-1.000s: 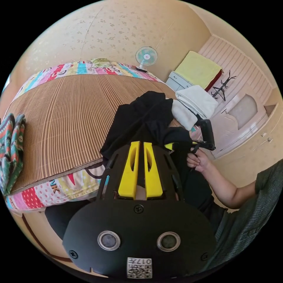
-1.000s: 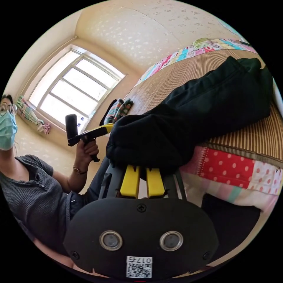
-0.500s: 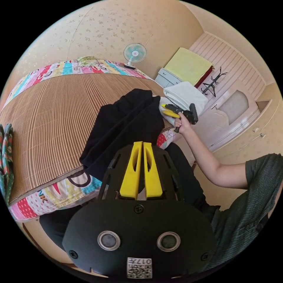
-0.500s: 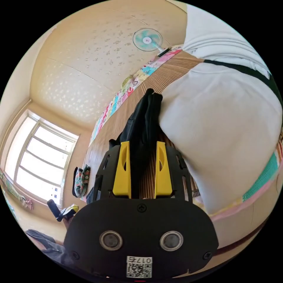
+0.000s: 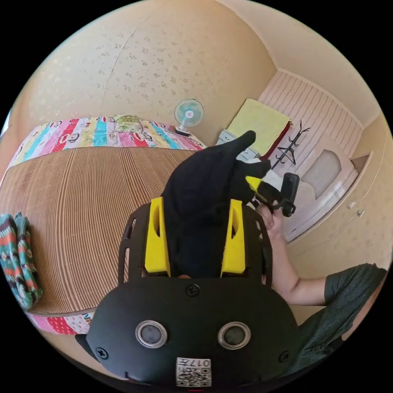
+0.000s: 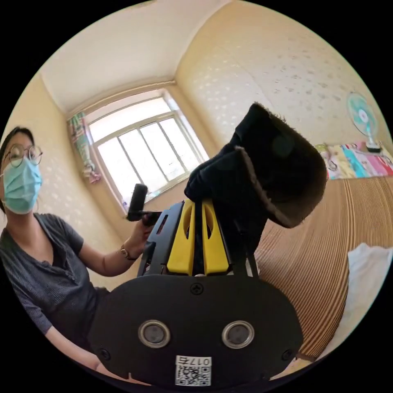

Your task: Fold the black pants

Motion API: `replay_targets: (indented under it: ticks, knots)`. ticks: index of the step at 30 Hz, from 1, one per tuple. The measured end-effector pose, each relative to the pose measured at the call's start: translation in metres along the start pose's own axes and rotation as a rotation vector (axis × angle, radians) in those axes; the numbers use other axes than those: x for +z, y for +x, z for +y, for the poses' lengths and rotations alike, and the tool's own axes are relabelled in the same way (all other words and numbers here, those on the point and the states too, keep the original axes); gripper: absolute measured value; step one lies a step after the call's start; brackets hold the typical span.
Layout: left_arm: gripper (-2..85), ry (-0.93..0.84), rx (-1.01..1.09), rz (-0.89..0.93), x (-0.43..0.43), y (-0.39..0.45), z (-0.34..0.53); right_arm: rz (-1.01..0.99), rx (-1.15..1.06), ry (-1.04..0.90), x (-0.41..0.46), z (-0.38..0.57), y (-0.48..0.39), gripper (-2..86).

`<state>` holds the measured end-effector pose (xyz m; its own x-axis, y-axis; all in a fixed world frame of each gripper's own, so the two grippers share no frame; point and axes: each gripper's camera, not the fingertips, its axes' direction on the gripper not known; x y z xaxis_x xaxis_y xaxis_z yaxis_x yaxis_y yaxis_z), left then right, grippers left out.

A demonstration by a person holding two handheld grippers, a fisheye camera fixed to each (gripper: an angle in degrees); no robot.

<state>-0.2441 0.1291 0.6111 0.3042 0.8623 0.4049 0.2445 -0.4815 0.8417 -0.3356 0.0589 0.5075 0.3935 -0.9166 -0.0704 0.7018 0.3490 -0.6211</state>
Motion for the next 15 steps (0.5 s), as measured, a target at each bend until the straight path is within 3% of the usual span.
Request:
replay_targets:
  ticks: [2,3,6,8,15]
  knots:
    - [18.9,-0.009,0.028,0.2,-0.012,-0.002,-0.013,0.004,-0.078,-0.074,0.003,-0.012,-0.04,2.6]
    - [18.2,0.0,0.037,0.215,-0.019,0.001,-0.013,0.06,-0.082,-0.062,-0.006,-0.018,-0.058,2.4]
    - [13.6,0.114,0.101,0.107,-0.071,0.025,0.01,0.06,-0.099,-0.056,-0.037,-0.031,-0.086,1.9]
    - [6.2,0.191,0.167,0.145,-0.11,0.043,0.027,0.029,-0.131,-0.025,-0.049,-0.038,-0.111,1.7]
    - [3.6,0.511,0.09,0.184,-0.262,0.043,0.067,0.193,-0.174,0.238,-0.14,-0.074,-0.21,1.3]
